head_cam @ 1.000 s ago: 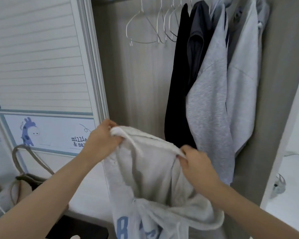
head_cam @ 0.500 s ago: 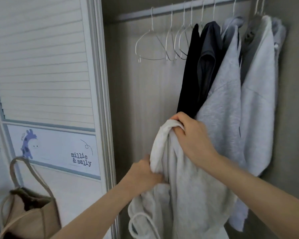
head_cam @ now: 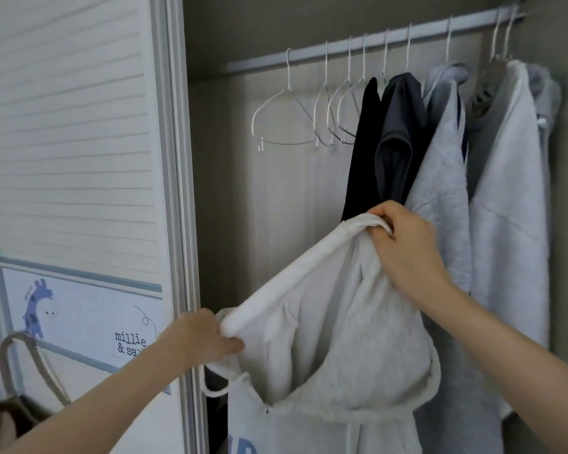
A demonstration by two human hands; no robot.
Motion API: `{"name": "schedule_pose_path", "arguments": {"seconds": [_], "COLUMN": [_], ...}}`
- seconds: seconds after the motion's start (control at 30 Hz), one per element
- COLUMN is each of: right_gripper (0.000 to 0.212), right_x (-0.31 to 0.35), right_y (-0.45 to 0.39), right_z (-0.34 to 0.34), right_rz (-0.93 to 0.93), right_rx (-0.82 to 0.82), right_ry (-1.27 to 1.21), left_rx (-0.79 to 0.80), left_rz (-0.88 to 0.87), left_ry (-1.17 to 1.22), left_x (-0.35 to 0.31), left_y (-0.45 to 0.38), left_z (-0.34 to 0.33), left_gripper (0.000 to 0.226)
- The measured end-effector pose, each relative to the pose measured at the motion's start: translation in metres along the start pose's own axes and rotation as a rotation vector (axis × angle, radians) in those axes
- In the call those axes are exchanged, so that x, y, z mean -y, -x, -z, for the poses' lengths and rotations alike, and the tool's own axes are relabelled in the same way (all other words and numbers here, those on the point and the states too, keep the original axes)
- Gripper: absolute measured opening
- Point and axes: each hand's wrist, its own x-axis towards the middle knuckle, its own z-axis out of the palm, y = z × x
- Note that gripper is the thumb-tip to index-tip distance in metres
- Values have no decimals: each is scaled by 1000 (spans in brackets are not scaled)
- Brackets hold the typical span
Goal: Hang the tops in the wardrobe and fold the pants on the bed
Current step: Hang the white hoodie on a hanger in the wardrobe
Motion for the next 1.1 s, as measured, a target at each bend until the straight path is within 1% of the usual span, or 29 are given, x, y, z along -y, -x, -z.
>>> {"name": "schedule_pose_path", "arguments": {"seconds": [0.03, 0.07, 0.13, 0.2, 0.27, 0.33, 0.37, 0.43, 0.47, 0.5, 0.53, 0.57, 0.6, 0.67, 0.7, 0.73, 0.77, 0.8, 0.87, 0.9, 0.93, 1.0, 1.1], "right_gripper": [14, 14, 13, 13, 12, 12, 12, 11, 10, 10, 11, 14, 18, 15, 10, 9, 13, 17, 20, 20, 20, 21, 30], "right_x": [-2, -5, -8, -9, -11, -13, -14, -17, -19, -20, -21, -20, -18, -6, 4, 13, 24, 34, 50, 56, 61, 68, 67], "right_y": [-2, -5, -9, -10, -12, -18, -22, -33, -38, -43, -48, -53, -59, -73, -83, -93, -105, -118, -145, -158, -172, -198, -235], "right_z": [-1, -3, -11, -20, -28, -35, -39, -46, -50, -54, -56, -58, -58, -53, -49, -45, -40, -36, -32, -31, -30, -31, -40], "right_rz": [-14, -25, -39, -33, -15, -19, -29, -51, -64, -80, -98, -121, -131, -105, -72, -45, -26, -12, 33, 47, 51, 52, 34], "right_rx": [1, 8, 32, 71, 94, 119, 136, 156, 156, 160, 184, 238, 313, 481, 528, 518, 447, 339, 113, 27, -34, -103, -170], "right_ry": [-19, -39, -81, -98, -88, -50, -17, 65, 114, 175, 247, 308, 342, 335, 320, 296, 260, 212, 129, 90, 55, 11, 52], "left_rx": [51, 84, 88, 74, 108, 221, 270, 303, 320, 319, 285, 197, 60, -251, -381, -469, -528, -566, -610, -621, -626, -623, -627], "left_rz": [-13, -2, 4, 1, 21, 2, -35, -150, -219, -262, -289, -298, -286, -249, -252, -265, -283, -302, -343, -364, -381, -376, -360], "left_ry": [261, 521, 916, 1185, 1294, 1257, 1162, 875, 802, 790, 822, 860, 877, 772, 700, 641, 605, 579, 508, 472, 456, 475, 523], "left_x": [2, 1, -2, -3, -5, -10, -13, -17, -19, -20, -21, -22, -24, -26, -29, -31, -35, -38, -48, -53, -57, -63, -69], "left_y": [-2, -4, -6, -8, -9, -6, -1, 6, 10, 13, 15, 15, 12, -2, -10, -17, -24, -31, -42, -48, -55, -67, -80], "left_z": [4, 9, 17, 26, 37, 53, 61, 79, 87, 95, 102, 108, 112, 120, 124, 126, 128, 129, 128, 127, 125, 124, 125], "left_gripper": [42, 28, 14, 11, 9, 7, 6, 3, 12, 20, 21, 17, 14, 20, 25, 29, 31, 32, 30, 30, 30, 31, 32]}}
